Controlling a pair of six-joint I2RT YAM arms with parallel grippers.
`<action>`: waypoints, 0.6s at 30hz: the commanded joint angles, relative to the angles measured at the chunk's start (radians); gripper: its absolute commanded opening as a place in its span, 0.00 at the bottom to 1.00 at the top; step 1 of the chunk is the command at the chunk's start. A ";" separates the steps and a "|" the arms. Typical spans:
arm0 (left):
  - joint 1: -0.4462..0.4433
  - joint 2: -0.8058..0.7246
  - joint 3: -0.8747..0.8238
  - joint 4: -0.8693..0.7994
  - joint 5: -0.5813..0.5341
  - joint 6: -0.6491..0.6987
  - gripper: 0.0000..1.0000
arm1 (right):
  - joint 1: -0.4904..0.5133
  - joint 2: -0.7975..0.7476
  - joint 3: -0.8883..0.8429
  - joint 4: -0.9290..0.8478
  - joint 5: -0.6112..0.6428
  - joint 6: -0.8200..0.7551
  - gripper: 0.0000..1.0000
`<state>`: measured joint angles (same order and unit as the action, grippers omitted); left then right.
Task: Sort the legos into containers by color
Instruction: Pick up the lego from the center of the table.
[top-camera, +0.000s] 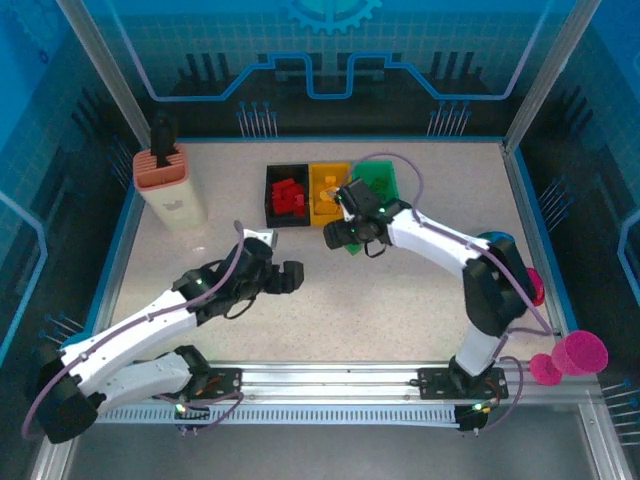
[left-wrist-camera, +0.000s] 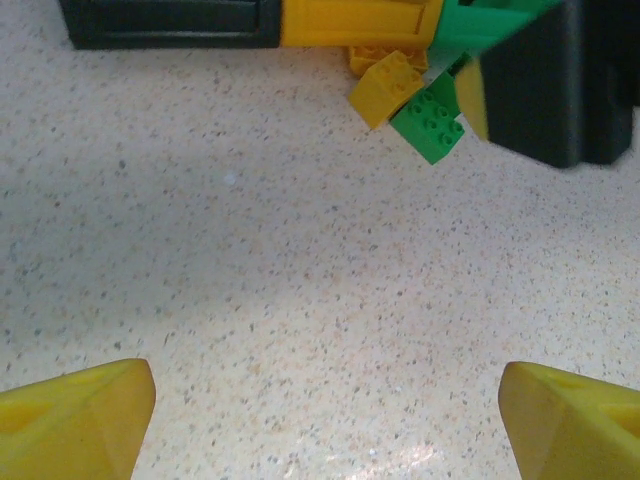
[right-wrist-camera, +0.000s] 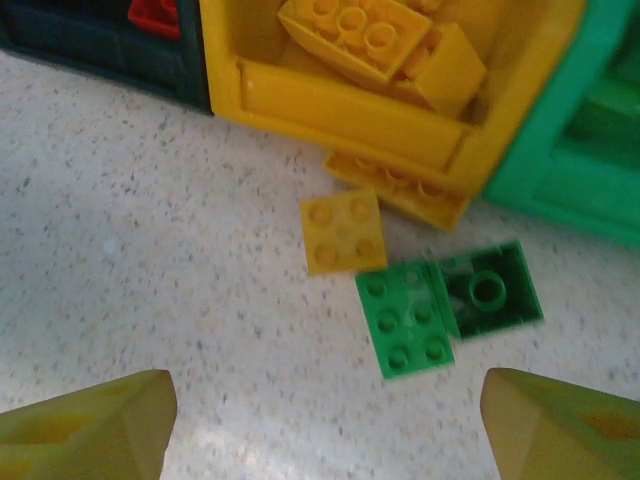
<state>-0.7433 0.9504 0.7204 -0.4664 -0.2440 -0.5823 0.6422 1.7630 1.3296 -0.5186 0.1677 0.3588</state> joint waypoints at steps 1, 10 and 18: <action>-0.013 -0.082 -0.054 -0.046 -0.030 -0.058 0.89 | 0.010 0.092 0.119 -0.098 0.017 -0.054 0.79; -0.018 -0.251 -0.152 -0.116 -0.032 -0.105 0.89 | -0.002 0.300 0.312 -0.202 0.046 -0.077 0.70; -0.018 -0.280 -0.176 -0.126 -0.037 -0.110 0.89 | -0.003 0.381 0.318 -0.173 0.078 -0.075 0.65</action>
<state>-0.7559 0.6758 0.5655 -0.5724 -0.2584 -0.6800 0.6407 2.1036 1.6306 -0.6651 0.2256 0.2901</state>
